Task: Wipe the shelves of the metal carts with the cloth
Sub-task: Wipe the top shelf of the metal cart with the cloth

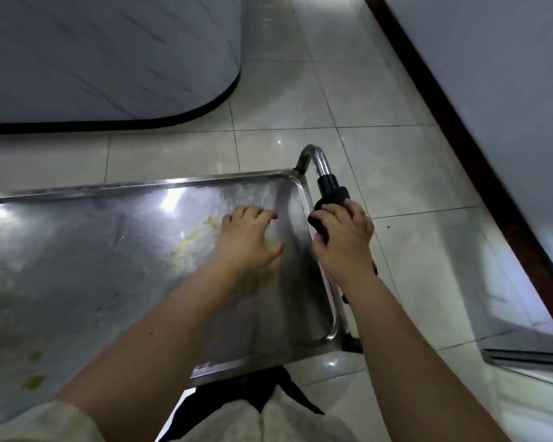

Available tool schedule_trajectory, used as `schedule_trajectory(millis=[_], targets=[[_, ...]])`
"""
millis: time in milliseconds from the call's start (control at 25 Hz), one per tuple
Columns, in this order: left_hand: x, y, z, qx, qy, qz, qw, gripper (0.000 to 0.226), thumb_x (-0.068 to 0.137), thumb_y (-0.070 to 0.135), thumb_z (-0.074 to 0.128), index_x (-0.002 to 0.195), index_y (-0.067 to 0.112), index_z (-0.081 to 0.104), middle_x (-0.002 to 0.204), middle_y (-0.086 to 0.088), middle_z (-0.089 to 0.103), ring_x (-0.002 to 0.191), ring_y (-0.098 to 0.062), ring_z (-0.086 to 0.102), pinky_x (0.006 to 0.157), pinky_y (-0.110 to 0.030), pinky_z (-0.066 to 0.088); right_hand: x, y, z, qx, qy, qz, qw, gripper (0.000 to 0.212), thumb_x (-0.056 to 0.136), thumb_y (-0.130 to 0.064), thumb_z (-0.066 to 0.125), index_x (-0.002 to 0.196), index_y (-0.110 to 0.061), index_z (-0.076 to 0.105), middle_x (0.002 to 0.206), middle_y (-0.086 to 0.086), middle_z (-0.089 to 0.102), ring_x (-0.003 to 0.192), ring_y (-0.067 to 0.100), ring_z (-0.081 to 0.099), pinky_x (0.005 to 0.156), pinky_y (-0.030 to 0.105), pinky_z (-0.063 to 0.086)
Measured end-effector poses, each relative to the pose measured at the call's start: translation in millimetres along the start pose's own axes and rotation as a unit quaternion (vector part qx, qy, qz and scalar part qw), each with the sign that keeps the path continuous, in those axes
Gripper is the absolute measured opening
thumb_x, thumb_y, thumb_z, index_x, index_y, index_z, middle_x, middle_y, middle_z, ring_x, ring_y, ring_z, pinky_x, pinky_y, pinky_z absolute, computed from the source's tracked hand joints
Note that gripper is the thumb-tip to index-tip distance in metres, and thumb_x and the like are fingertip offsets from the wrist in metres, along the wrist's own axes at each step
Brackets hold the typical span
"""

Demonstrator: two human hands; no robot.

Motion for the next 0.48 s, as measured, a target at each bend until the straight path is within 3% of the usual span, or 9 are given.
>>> schedule_trajectory(millis=[160,360,480], targets=[[36.4,30.0,6.9,-0.027,-0.057,0.038,0.997,0.067,0.084,0.059,0.058,0.143,0.032,0.039,0.144,0.002,0.044,0.136,-0.023,0.026,0.109,-0.046,0.031,42.4,53.8,-15.9,0.046,-0.067,0.1,0.992,0.046,0.093,-0.021,0.054,0.138,-0.025,0.048,0.146,-0.006,0.044,0.141,0.026,0.02,0.111,0.043,0.021],[80.4,65.6,32.3,-0.048,-0.13,-0.008,0.99,0.066,0.092,0.056,0.052,0.148,0.026,0.035,0.151,0.001,0.038,0.141,-0.026,0.022,0.108,-0.046,0.029,78.0,77.5,-2.0,0.064,-0.168,0.037,0.983,0.052,0.098,-0.031,0.048,0.148,-0.027,0.034,0.155,-0.006,0.034,0.144,0.025,0.02,0.114,0.043,0.023],[89.7,63.7,47.2,-0.165,-0.178,-0.013,0.97,0.048,0.093,0.044,0.058,0.135,0.021,0.053,0.134,-0.001,0.055,0.13,-0.026,0.042,0.103,-0.042,0.038,83.4,87.9,-4.1,0.095,-0.146,0.002,0.985,0.052,0.095,-0.034,0.056,0.144,-0.023,0.043,0.144,-0.001,0.047,0.135,0.022,0.037,0.108,0.036,0.032]])
Point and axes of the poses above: each hand's wrist, its own x-axis towards the middle knuckle, its own z-axis out of the palm, y = z × x, the point moved 2 cm from there along x, towards the middle knuckle
